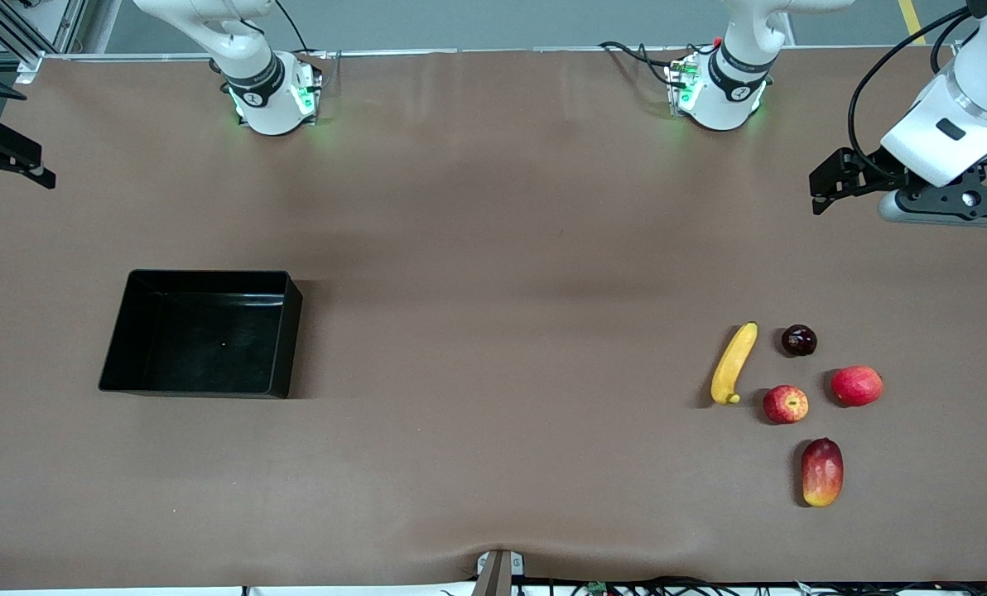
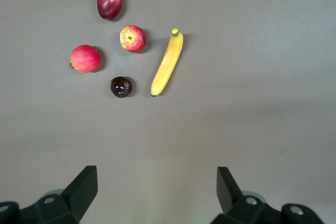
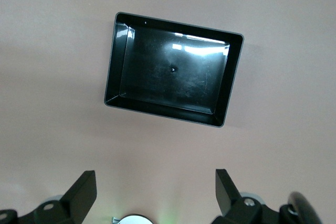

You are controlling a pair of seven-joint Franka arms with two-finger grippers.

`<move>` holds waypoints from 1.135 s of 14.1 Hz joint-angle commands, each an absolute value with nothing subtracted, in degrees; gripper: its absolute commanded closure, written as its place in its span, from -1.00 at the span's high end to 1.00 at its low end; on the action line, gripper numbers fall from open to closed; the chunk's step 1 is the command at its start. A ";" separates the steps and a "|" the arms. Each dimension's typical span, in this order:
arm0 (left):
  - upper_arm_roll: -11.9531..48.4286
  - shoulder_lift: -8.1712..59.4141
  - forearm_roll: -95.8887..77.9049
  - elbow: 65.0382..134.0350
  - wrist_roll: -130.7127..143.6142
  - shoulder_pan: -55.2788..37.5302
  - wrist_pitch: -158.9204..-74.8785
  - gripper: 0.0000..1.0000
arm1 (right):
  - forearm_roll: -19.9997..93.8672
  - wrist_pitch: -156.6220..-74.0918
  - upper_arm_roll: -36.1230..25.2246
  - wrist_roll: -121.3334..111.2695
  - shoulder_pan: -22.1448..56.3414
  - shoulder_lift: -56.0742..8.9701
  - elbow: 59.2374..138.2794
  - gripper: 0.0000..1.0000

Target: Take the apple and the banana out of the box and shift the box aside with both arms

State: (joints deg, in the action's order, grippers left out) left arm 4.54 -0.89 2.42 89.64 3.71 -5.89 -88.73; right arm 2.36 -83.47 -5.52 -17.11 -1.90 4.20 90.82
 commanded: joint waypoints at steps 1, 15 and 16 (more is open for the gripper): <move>4.75 -1.67 2.02 89.38 4.04 -5.45 -88.68 1.00 | 1.06 -83.59 -4.66 -15.48 -1.06 4.57 89.84 1.00; 4.22 -1.58 2.28 87.71 3.87 -4.57 -86.66 1.00 | -0.35 -83.41 -4.92 -10.11 -2.55 4.39 89.47 1.00; 4.22 -1.58 2.29 87.80 3.78 -4.57 -86.66 1.00 | -0.35 -83.32 -4.92 -10.11 -2.55 4.39 89.47 1.00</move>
